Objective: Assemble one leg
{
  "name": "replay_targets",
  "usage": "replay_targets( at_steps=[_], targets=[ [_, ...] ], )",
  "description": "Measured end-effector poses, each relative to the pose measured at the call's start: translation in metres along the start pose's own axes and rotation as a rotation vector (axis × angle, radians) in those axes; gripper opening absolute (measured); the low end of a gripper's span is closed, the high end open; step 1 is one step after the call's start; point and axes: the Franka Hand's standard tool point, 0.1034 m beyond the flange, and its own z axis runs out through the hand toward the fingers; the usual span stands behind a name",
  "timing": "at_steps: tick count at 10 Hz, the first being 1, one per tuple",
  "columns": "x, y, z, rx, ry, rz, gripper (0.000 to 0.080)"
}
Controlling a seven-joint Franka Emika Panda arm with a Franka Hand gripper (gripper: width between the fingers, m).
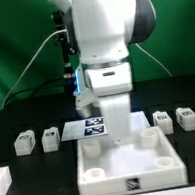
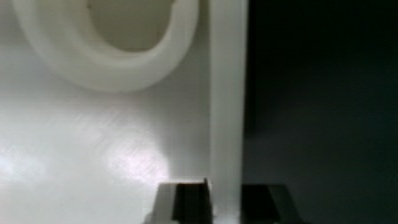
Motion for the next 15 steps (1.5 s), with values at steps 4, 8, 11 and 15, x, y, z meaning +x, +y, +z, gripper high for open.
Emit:
replay_targets(
  at_steps=[4,8,11,15],
  targets=[
    [0.036,0.036,0.007,-0.021,0.031,0.027,0.006],
    [0.042,0.036,0.008,0.024,0.024,0.056,0.006],
    [0.041,0.034,0.008,0.026,0.021,0.074,0.0151],
    [0.04,0.034,0.008,0.026,0.021,0.075,0.0612]
  ],
)
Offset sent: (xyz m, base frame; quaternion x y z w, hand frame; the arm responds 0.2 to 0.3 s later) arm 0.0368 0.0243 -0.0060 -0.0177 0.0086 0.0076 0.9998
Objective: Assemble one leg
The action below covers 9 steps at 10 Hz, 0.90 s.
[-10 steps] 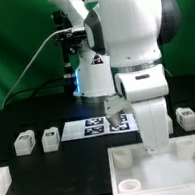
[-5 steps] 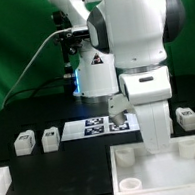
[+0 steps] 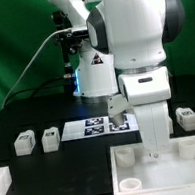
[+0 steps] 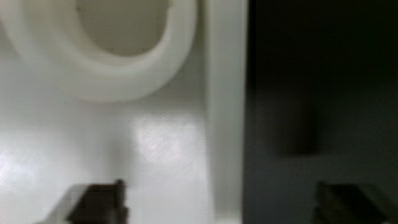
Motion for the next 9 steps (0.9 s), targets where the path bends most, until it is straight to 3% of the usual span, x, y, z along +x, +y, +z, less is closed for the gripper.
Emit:
replay_targets(
  at_steps=[7,8,9],
  targets=[
    [0.0,0.0,0.0,0.0,0.0,0.001,0.0649],
    [0.0,0.0,-0.001,0.0,0.001,0.034,0.0649],
    [0.001,0.002,-0.012,-0.009,-0.004,0.127,0.0649]
  ],
)
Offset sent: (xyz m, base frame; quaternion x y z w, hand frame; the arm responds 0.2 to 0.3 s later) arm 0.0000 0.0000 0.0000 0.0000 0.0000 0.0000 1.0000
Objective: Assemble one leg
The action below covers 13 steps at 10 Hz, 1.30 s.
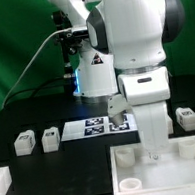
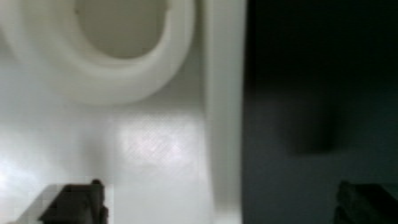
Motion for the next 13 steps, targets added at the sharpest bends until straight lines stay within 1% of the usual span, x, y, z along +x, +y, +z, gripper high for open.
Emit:
replay_targets(
  at_steps=[1,2,4,5,6,7,9,10,11,12,13],
  targets=[
    [0.006,-0.004,-0.01,-0.009,-0.001,0.058,0.0649],
    [0.015,-0.014,-0.013,-0.009,0.002,0.15,0.0649],
    [0.04,-0.032,-0.017,-0.004,0.012,0.468,0.0649],
    [0.053,-0.04,-0.019,-0.009,0.017,0.586,0.0649],
    [0.055,-0.041,-0.02,-0.006,0.022,0.626,0.0649],
    [0.055,-0.041,-0.019,0.001,0.027,0.712,0.0649],
    [0.06,-0.044,-0.019,0.013,0.034,0.879,0.0649],
    [0.071,-0.055,-0.016,0.022,0.039,1.076,0.0649],
    [0.081,-0.066,-0.015,0.035,0.035,1.177,0.0649],
    [0.088,-0.069,-0.015,0.04,0.036,1.233,0.0649],
    [0.089,-0.072,-0.014,0.049,0.019,1.229,0.0649]
  ],
)
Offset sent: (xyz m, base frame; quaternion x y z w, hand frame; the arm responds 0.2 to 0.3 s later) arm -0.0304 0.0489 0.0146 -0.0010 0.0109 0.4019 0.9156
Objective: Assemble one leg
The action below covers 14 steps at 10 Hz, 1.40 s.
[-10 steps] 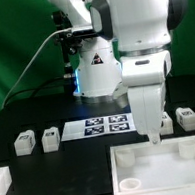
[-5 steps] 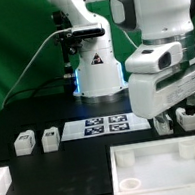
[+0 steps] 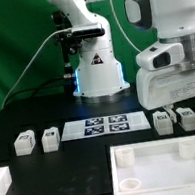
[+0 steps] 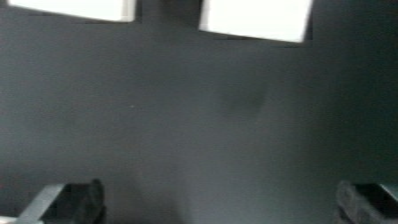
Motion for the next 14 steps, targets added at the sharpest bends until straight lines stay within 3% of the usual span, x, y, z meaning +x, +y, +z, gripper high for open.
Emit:
replay_targets(
  at_steps=[2,6,8,10,12,14],
  targets=[
    [0.001,0.001,-0.001,-0.003,-0.018,-0.002,0.0649],
    [-0.02,-0.018,0.003,-0.02,-0.455,0.045,0.0649],
    [-0.027,-0.019,0.004,-0.019,-0.573,0.023,0.0649],
    [-0.034,-0.017,0.003,-0.02,-0.785,0.023,0.0649],
    [-0.029,-0.018,0.008,-0.014,-0.814,0.024,0.0649],
    [-0.038,-0.021,0.016,-0.024,-0.838,0.033,0.0649]
  ],
)
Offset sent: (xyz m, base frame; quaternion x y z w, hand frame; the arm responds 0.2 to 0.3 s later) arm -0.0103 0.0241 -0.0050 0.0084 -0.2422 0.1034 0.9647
